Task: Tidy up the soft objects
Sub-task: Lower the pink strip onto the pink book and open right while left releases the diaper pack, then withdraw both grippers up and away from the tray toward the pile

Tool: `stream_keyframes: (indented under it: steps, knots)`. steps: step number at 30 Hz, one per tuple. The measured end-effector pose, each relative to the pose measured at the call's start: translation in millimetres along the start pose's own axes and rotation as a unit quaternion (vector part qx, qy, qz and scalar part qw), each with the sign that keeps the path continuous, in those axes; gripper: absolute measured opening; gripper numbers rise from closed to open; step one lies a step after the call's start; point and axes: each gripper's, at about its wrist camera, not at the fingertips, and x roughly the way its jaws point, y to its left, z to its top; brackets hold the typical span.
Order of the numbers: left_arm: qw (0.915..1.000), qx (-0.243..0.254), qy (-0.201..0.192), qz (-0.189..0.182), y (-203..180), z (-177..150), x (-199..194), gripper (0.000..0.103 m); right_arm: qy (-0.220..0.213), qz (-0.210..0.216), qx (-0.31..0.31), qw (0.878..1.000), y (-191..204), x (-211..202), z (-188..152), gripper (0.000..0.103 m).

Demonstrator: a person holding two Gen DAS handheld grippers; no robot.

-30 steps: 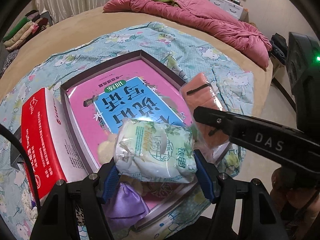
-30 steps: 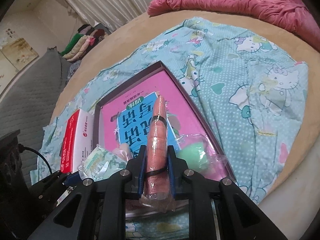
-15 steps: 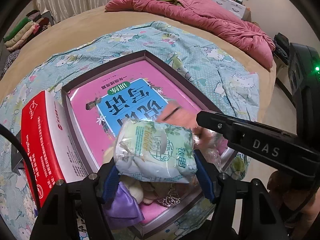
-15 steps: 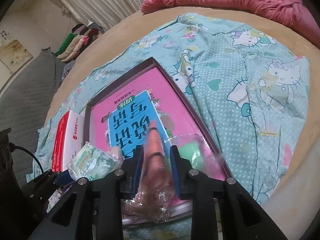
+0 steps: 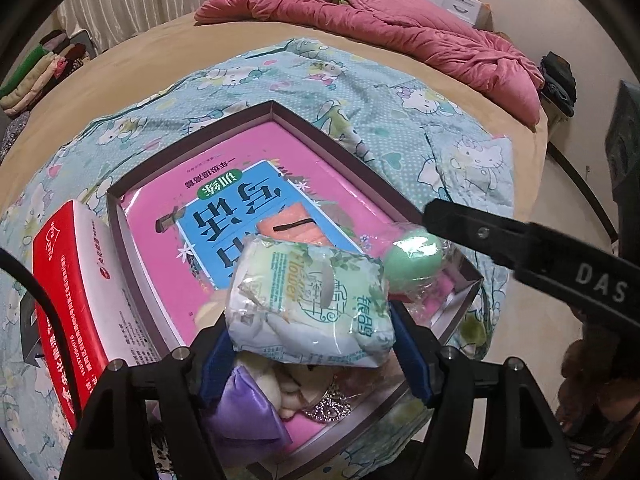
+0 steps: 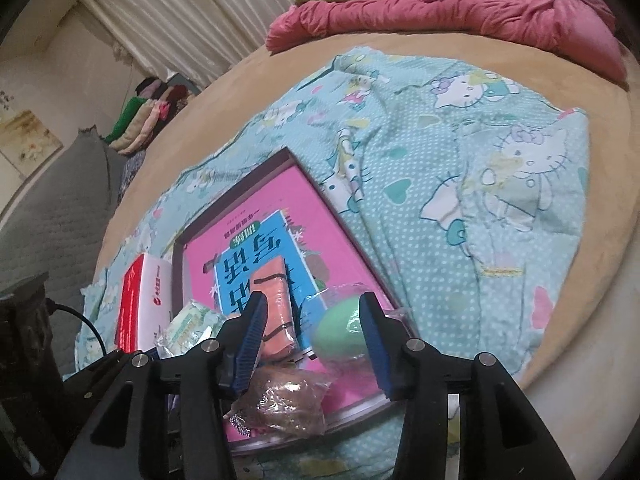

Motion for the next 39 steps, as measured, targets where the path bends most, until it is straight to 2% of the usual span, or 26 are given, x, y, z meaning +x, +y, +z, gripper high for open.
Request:
stream_keyframes:
  steps: [9,17,28,39]
  knots:
    - [0.9999,-0.009,0.005,-0.004,-0.1,2.3,1.7,0.079,-0.007,0.003,0.013,1.000,-4.9,-11.4,-0.7,0.050]
    - [0.9999,-0.015,0.003,-0.008,0.6,1.5,-3.3,0.079,-0.014,0.001,0.020,1.000,-7.4,-20.8,-0.5,0.058]
    - [0.9995,-0.016,-0.026,0.010,2.9,-1.1,-32.1,0.083,-0.022,-0.007,0.020,1.000,-2.0,-32.9,-0.5,0.073]
    - [0.9985,-0.033,-0.041,0.015,10.3,-13.2,-63.0,0.087,-0.023,-0.019,0.013,0.999,12.4,-42.3,-6.6,0.078]
